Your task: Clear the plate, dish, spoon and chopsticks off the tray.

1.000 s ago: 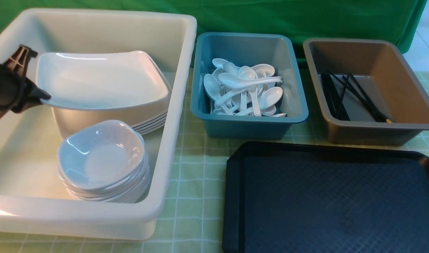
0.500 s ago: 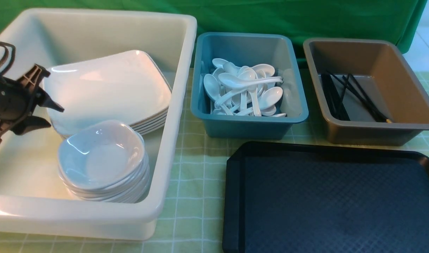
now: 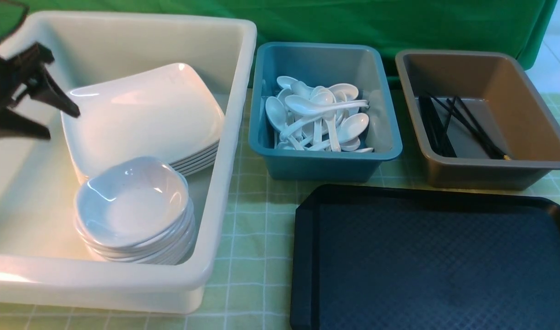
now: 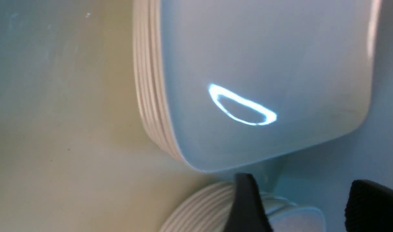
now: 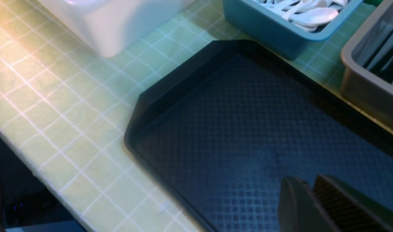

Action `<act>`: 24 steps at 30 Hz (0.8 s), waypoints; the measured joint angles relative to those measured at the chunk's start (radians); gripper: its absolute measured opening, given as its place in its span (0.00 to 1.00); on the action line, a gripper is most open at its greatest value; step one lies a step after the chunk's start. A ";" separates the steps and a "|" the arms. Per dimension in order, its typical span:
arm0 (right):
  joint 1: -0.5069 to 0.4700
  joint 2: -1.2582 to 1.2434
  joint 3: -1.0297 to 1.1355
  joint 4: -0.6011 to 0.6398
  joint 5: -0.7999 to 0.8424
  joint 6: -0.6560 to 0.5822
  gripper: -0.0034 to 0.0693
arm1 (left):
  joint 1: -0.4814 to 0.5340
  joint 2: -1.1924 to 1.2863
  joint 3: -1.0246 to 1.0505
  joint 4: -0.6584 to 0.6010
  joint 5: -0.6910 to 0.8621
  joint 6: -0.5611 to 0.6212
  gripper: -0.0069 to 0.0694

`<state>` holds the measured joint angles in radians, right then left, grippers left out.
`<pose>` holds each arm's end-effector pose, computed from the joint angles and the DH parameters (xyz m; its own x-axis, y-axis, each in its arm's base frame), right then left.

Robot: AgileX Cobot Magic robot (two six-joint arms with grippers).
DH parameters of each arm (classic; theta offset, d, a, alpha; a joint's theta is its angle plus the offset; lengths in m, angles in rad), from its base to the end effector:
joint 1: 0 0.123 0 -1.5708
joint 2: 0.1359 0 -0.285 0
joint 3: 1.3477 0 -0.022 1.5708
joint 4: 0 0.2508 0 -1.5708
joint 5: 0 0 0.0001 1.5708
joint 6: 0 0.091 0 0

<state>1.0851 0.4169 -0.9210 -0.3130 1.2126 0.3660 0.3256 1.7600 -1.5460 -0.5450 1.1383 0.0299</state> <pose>0.0349 0.0099 0.3811 -0.4412 -0.3223 -0.8375 -0.6462 0.7617 0.0472 0.3656 0.0782 0.3082 -0.8364 -0.4846 -0.2560 -0.3108 0.8041 -0.5068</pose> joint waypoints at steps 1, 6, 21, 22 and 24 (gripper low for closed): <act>0.000 0.000 0.010 -0.001 -0.024 0.014 0.13 | 0.000 -0.010 -0.020 0.002 0.022 0.010 0.45; 0.000 -0.001 0.160 -0.039 -0.350 0.015 0.05 | -0.001 -0.095 -0.043 0.040 0.050 0.057 0.13; 0.000 0.004 0.403 -0.150 -0.909 0.057 0.07 | -0.001 -0.180 -0.043 0.063 0.075 0.136 0.08; 0.000 0.004 0.404 -0.150 -0.909 0.057 0.07 | -0.001 -0.183 -0.043 0.063 0.075 0.138 0.08; 0.000 0.004 0.405 -0.151 -0.909 0.057 0.07 | -0.001 -0.189 -0.043 0.063 0.075 0.140 0.08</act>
<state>1.0851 0.4213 -0.5160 -0.4643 0.3037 0.4232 0.3248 1.5706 -1.5888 -0.4819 1.2134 0.1696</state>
